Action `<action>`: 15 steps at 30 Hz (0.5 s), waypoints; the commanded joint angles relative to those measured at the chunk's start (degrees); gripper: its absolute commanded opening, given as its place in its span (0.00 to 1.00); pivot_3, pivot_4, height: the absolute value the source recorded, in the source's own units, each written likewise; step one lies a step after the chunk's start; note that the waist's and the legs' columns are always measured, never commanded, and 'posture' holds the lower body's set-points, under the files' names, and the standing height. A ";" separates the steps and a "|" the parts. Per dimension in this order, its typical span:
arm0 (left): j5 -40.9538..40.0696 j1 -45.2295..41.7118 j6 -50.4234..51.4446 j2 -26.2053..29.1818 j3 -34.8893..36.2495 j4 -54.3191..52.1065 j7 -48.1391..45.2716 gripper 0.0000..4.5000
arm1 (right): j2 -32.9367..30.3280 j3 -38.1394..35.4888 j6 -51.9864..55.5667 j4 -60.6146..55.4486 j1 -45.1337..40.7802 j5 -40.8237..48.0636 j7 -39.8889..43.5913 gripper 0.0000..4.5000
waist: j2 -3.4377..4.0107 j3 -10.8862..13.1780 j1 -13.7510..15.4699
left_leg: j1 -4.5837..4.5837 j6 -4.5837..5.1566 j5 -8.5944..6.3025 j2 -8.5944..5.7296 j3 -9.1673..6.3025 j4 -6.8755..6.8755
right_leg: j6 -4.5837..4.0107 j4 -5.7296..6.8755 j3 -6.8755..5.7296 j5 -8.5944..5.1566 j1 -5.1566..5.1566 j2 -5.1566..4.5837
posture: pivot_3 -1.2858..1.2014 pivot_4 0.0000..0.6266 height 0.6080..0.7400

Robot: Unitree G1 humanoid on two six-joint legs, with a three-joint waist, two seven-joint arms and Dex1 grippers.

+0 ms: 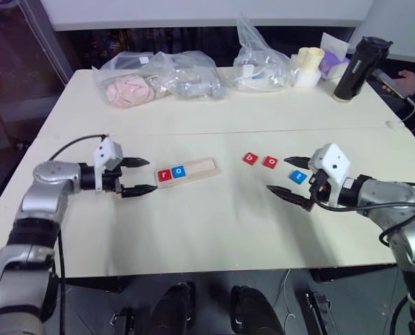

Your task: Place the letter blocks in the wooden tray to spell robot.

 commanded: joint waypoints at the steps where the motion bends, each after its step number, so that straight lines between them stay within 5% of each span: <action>1: 3.27 -5.80 -6.05 -0.33 -0.99 9.94 -5.09 1.00 | 0.19 -0.51 0.37 -4.04 -0.55 0.85 -0.65 0.98 | 0.00 0.00 -0.09 | -0.01 0.01 0.00 0.00 0.00 0.00 | 0.03 0.01 0.00 0.02 -0.01 0.01 | 0.52 0.24 0.98; 8: 10.54 -16.77 -14.87 -3.89 -2.93 30.27 -7.61 1.00 | -0.01 -1.14 2.99 -9.53 1.30 2.29 -1.38 0.98 | -0.02 0.01 -0.03 | -0.09 0.04 0.02 0.00 0.02 0.12 | 0.36 0.13 -0.02 0.20 -0.07 0.06 | 0.52 0.24 0.98; 15: 15.18 -20.13 -18.80 -7.60 -2.82 37.29 -5.00 1.00 | 0.64 -3.71 6.17 -15.15 5.22 3.76 -4.85 0.98 | -0.04 0.02 -0.01 | -0.47 0.22 -0.09 0.00 0.00 0.84 | 0.62 0.23 -0.04 0.36 -0.14 0.09 | 0.52 0.24 0.98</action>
